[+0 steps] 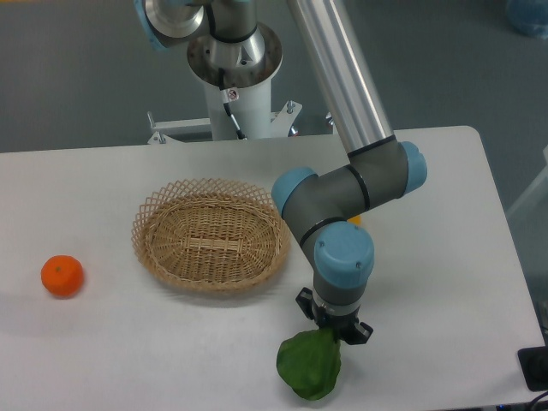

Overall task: Pick up the green vegetable from the table
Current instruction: 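Lower onto the bok choy leaves and close the gripper on them, then lift the grasped bok choy up off the table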

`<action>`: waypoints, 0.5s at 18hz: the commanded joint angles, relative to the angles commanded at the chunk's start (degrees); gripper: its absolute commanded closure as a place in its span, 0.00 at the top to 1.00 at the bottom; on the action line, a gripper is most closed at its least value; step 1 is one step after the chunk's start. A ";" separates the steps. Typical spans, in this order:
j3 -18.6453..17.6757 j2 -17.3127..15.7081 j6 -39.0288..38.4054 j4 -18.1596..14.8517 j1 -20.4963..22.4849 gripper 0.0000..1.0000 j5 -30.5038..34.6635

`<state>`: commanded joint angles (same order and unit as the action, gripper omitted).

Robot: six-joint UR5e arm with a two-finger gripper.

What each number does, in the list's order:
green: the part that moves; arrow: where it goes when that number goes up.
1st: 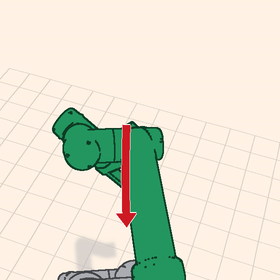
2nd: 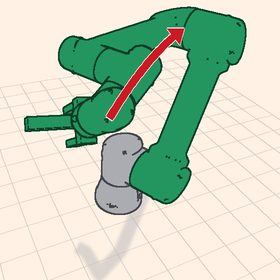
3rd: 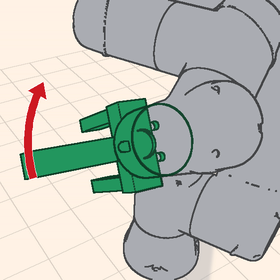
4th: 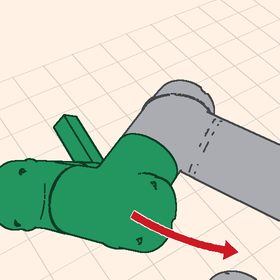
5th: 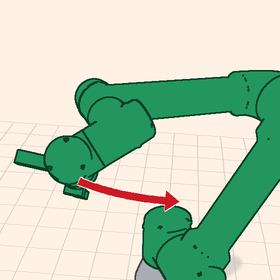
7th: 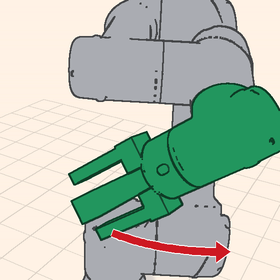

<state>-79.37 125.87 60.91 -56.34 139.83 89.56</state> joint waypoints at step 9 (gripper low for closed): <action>1.58 -4.75 3.93 -5.80 7.12 0.04 -0.53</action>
<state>-77.79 121.12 64.84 -62.14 146.95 89.03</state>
